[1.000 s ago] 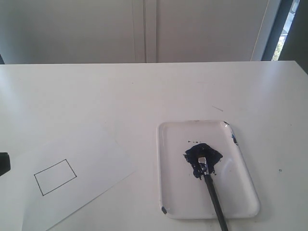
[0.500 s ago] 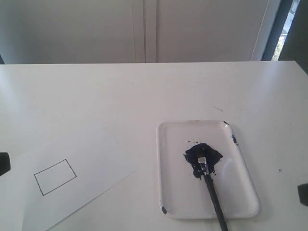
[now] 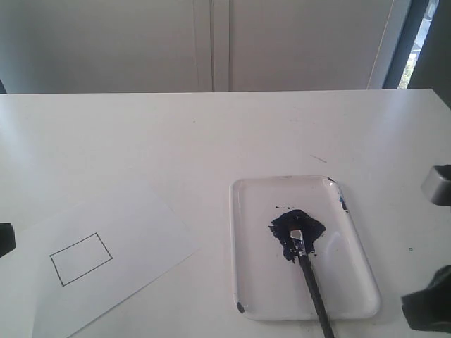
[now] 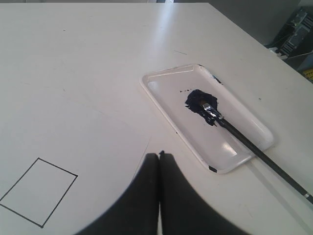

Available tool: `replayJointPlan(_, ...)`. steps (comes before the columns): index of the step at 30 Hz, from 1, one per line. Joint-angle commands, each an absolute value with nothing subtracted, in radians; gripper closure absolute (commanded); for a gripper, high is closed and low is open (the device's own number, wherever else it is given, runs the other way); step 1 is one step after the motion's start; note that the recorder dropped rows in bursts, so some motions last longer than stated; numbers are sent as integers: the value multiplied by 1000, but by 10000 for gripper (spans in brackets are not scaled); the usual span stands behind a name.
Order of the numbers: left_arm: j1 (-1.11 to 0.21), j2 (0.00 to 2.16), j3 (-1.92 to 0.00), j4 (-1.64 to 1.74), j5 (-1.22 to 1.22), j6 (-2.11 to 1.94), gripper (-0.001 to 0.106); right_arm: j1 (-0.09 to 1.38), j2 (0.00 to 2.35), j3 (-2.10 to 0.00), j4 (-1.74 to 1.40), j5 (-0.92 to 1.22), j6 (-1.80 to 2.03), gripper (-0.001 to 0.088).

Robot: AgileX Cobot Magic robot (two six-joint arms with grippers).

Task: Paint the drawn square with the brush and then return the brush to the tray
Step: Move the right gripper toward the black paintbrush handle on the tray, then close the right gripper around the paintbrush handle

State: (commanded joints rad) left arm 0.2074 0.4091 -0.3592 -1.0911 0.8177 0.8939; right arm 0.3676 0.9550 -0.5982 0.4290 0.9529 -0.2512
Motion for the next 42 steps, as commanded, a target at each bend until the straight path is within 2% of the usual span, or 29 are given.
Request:
replayJointPlan(13, 207, 409, -359, -1091, 818, 894, 1053, 614, 1227, -609, 374, 802, -112, 868)
replayJointPlan(19, 207, 409, -359, -1091, 818, 894, 1053, 658, 1259, -605, 303, 806, -21, 868)
replayJointPlan(29, 207, 409, -359, -1091, 818, 894, 1053, 659, 1350, -605, 388, 733, -57, 866)
replayJointPlan(30, 207, 409, -359, -1091, 818, 894, 1053, 659, 1350, -605, 383, 728, -57, 850)
replayJointPlan(32, 207, 409, -359, -1091, 818, 894, 1053, 659, 1350, -605, 375, 728, -57, 737)
replayJointPlan(33, 207, 409, -359, -1091, 818, 894, 1053, 659, 1350, -605, 364, 726, -57, 627)
replayJointPlan(34, 207, 409, -359, -1091, 818, 894, 1053, 659, 1350, -605, 359, 726, -52, 558)
replayJointPlan(35, 207, 409, -359, -1091, 818, 894, 1053, 659, 1350, -605, 357, 735, -38, 437)
replayJointPlan(36, 207, 409, -359, -1091, 818, 894, 1053, 659, 1350, -605, 354, 741, -24, 407)
replayJointPlan(42, 207, 409, -359, -1091, 818, 894, 1053, 659, 1350, -544, 339, 699, 28, 404)
